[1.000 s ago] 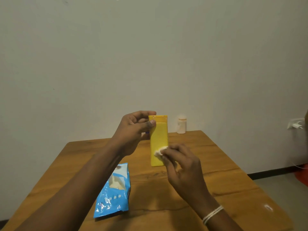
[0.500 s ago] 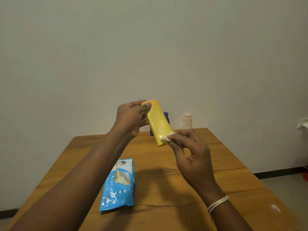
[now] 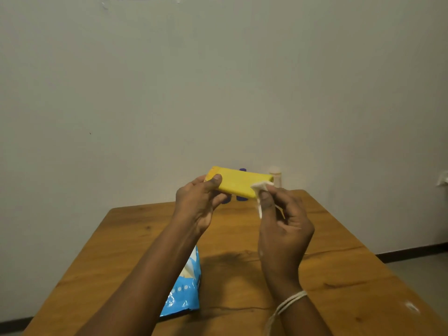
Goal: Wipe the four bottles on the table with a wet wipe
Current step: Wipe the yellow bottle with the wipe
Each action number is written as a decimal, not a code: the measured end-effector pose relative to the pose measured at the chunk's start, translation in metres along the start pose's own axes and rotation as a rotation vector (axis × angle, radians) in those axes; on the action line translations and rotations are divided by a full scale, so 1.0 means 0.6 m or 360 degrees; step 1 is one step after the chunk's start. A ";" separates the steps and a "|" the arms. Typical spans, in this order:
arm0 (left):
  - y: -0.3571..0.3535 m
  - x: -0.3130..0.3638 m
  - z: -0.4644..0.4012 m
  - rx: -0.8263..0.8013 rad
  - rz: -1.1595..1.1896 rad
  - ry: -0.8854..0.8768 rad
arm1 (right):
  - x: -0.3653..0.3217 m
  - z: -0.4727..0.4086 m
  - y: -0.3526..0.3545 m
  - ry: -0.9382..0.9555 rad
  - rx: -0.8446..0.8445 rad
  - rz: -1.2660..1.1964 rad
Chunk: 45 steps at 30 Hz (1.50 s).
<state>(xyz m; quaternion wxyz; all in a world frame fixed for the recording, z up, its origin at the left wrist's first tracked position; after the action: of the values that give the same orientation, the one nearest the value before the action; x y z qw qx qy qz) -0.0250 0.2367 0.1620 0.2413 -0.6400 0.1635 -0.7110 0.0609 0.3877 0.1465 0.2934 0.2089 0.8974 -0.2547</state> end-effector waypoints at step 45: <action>-0.014 0.003 0.035 -0.0932 -0.0452 0.0166 | 0.019 0.006 0.012 0.0374 -0.1191 0.0430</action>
<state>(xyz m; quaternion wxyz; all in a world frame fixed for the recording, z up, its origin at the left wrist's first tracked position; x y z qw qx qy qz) -0.0053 0.2443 0.1709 -0.0632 -0.6612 0.2822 -0.6922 0.0576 0.3939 0.1343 0.2755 0.2313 0.9200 0.1555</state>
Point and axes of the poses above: each hand's wrist, its own z-axis away from the middle knuckle, its own y-axis out of the back of the hand, x = y × z, the point moved 4 cm from there along -z, towards the middle knuckle, and after that the axes turned 6 degrees about y, right-handed, at the moved point
